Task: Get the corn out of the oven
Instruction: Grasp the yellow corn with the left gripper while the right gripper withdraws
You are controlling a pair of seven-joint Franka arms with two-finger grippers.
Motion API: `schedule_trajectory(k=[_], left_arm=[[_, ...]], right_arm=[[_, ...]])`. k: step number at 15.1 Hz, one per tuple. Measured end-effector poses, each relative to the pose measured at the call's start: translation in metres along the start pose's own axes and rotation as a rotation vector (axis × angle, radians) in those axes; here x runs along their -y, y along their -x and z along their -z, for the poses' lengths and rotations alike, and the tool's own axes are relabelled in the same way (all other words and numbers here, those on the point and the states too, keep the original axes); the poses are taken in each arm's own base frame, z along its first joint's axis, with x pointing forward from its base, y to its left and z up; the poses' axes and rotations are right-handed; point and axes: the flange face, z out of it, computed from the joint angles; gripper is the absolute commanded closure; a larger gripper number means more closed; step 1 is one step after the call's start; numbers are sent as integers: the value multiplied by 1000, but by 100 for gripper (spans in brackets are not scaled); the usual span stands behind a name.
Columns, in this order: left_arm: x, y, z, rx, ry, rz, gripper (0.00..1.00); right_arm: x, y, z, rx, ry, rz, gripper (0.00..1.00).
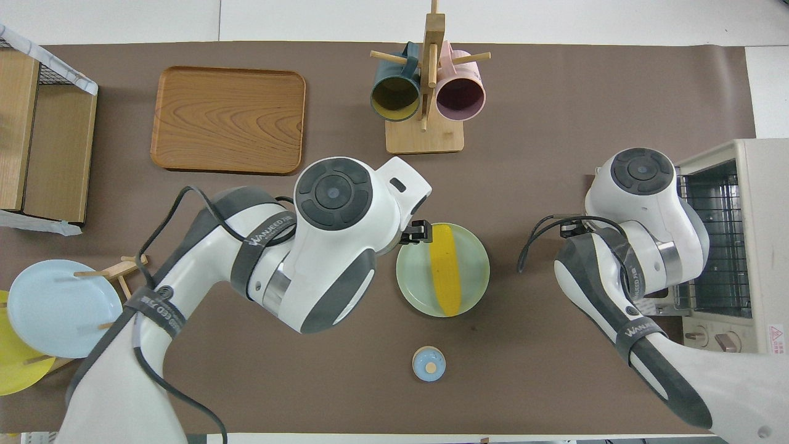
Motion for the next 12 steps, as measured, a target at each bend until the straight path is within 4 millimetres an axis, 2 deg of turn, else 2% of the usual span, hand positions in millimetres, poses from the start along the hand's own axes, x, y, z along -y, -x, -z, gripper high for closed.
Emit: schedule_trajectory(k=[2,3,6,8,10,12], left_arm=[[-29,10,-35,10,-1,3,0],[-38,10,-47,14,-1,7,0],[-59,13,-72,-29,-1,23,0],[-65,17,-84,-43,-6,21,0],[-64,18,-90,-52,-4,20,0],[-61,18,-95,-54,-5,23,0]], right_arm=[[-1,2,-1,-1,12,13,100],[-1,3,-1,-7,28,35,100],[5,5,-1,-15,65,113,100],[5,5,5,-6,73,162,100],[1,6,25,13,86,209,100],[-15,10,57,24,96,243,100]])
